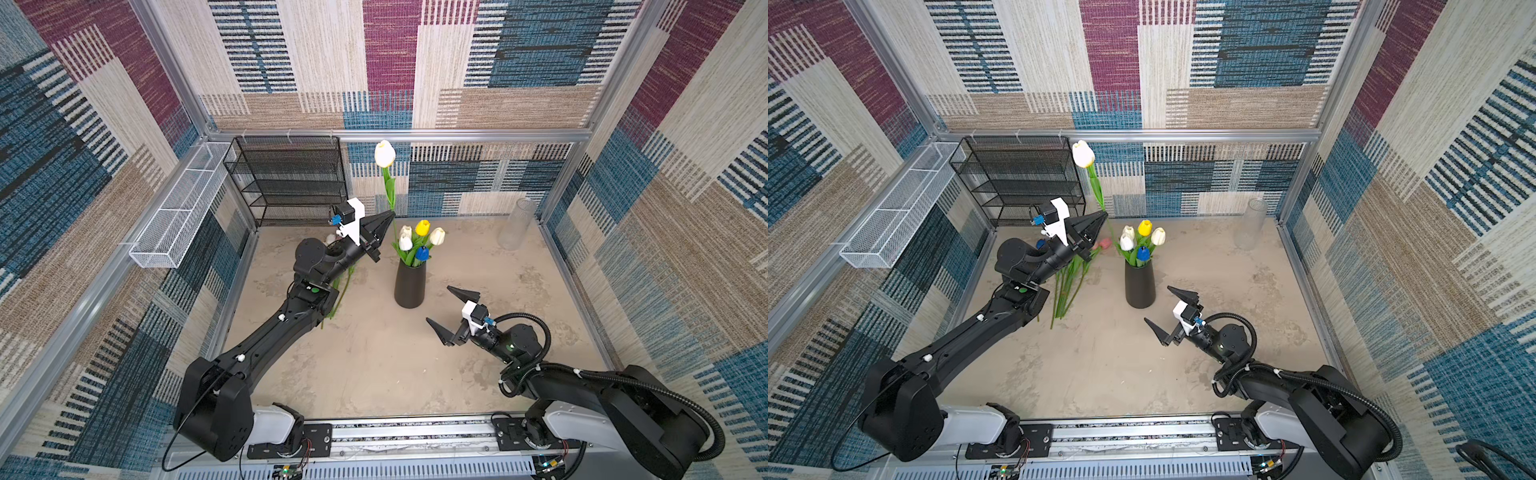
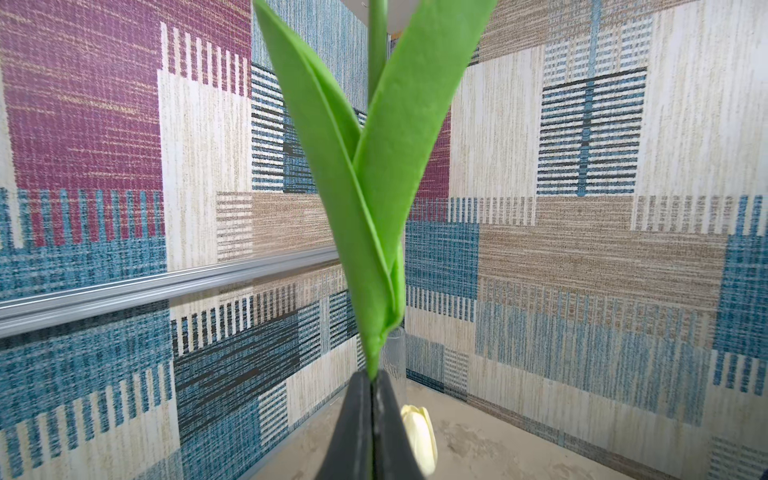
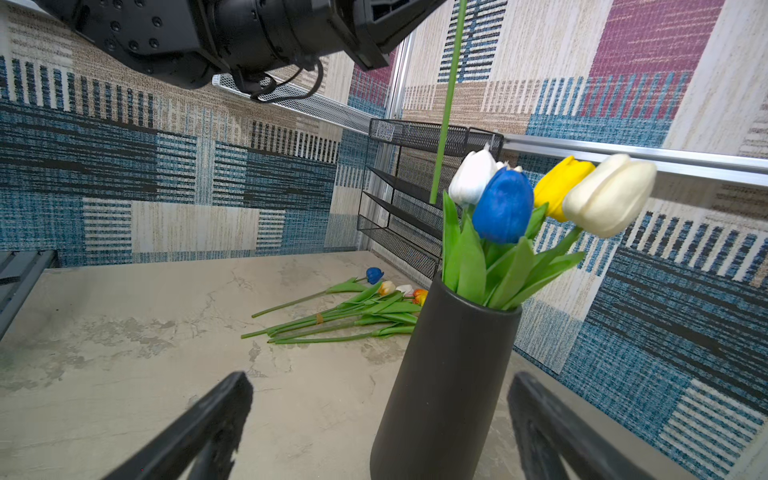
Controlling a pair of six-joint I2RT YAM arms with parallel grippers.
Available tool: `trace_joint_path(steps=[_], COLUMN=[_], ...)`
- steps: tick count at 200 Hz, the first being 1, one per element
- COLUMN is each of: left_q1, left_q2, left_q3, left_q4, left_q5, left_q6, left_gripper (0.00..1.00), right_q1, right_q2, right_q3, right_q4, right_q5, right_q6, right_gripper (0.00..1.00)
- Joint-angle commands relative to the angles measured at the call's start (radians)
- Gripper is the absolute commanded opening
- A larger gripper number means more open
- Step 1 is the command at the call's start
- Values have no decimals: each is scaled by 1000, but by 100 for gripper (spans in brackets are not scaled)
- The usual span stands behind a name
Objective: Arrange the flowers into the vase
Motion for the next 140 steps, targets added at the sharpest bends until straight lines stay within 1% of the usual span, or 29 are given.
trace_joint_path(steps=[1,68,140], left_q1=[-2,-5,-8], left_q2=[35,129,141], left_q3=[16,-7,-77], left_q4=[145,218,247], left_q5=[29,8,-8], left_q6=[-60,-88,-93], left_gripper=[0,0,0], right_q1=[1,1,1], right_q2=[1,-22,-22], right_q3=[2,-4,-4], right_q4=[33,26,29], right_q5=[-15,-10,-17], right_q6=[12,9,13], right_gripper=[100,100,100])
